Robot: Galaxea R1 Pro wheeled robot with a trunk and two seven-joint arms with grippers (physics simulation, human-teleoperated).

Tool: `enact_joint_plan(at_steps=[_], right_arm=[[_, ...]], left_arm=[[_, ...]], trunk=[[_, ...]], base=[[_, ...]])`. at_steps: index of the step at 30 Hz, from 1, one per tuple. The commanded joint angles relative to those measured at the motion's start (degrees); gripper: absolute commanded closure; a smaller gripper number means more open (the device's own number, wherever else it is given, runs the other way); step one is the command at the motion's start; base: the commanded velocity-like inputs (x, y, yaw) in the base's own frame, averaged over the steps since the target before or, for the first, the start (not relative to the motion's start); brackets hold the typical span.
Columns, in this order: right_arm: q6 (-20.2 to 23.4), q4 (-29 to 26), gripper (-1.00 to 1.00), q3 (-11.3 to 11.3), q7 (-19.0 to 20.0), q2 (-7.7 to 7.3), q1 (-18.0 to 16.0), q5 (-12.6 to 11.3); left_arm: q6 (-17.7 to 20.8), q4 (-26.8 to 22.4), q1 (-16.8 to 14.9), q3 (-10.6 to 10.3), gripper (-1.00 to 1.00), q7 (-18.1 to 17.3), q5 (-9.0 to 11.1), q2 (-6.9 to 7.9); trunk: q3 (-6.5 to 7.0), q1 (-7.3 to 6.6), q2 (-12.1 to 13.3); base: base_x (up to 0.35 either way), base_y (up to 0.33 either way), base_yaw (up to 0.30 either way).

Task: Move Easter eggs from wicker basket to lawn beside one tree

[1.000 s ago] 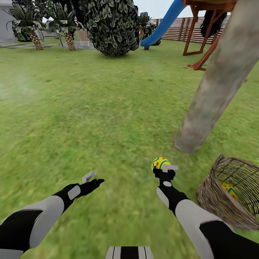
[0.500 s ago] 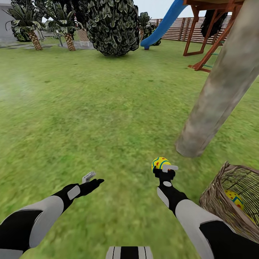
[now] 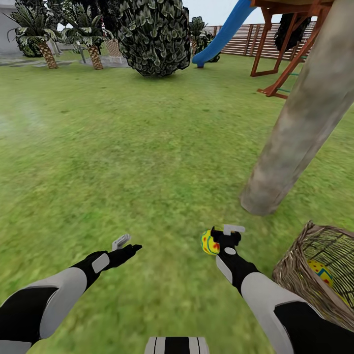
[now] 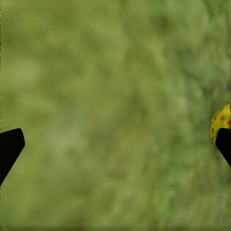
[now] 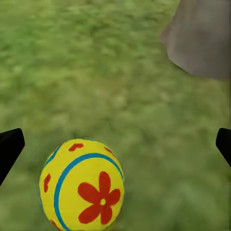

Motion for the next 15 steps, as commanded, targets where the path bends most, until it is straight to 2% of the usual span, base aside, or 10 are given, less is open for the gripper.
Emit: enact_joint_plan(at_steps=[1, 5, 7, 8, 10, 11, 14, 15], right_arm=[[-0.3, 0.0, -1.00, 0.5, -0.3, -0.08, 0.0, -0.6], [-0.5, -0.5, -1.00, 0.5, -0.3, -0.13, -0.1, -0.6], [0.0, -3.4, -1.00, 0.6, -0.4, -0.16, -0.1, -0.6], [2.4, -5.5, -1.00, 0.6, -0.5, -0.15, 0.0, -0.7], [10.2, -9.6, -1.00, 0.5, -0.9, -0.14, 0.0, -1.1], [14.4, -12.1, -1.00, 0.4, -1.0, -0.18, 0.1, -2.2], [22.3, -17.6, -1.00, 0.3, -1.1, -0.46, 0.7, -5.4], [25.9, -20.8, -1.00, 0.2, -1.4, -1.03, 1.4, -6.4]], left_arm=[[0.4, -0.1, 0.0, 0.0, -1.00, -0.1, 0.3, 0.02], [0.4, -0.1, 0.0, 0.0, -1.00, -0.1, 0.3, 0.02], [0.4, -0.1, 0.0, 0.0, -1.00, -0.1, 0.3, 0.02], [0.4, -0.1, 0.0, 0.0, -1.00, -0.1, 0.4, 0.01], [0.4, -0.1, 0.0, 0.0, -1.00, -0.1, 0.4, 0.02], [0.4, -0.1, 0.0, 0.0, -1.00, -0.1, 0.4, 0.02], [0.4, -0.1, 0.0, 0.0, -1.00, 0.0, 0.4, 0.02], [0.4, -0.1, 0.0, 0.0, -1.00, 0.0, 0.4, 0.02]], trunk=[[-0.04, -0.01, 0.0], [-0.04, -0.01, 0.0], [-0.04, -0.01, 0.0], [-0.04, -0.01, 0.0], [-0.04, -0.01, 0.0], [-0.04, -0.01, 0.0], [-0.04, -0.01, 0.0], [-0.04, -0.01, 0.0]], base=[[0.000, 0.000, 0.000], [0.000, 0.000, 0.000], [0.000, 0.000, 0.000], [0.000, 0.000, 0.000], [0.000, 0.000, 0.000], [0.000, 0.000, 0.000], [0.000, 0.000, 0.000], [0.000, 0.000, 0.000]])
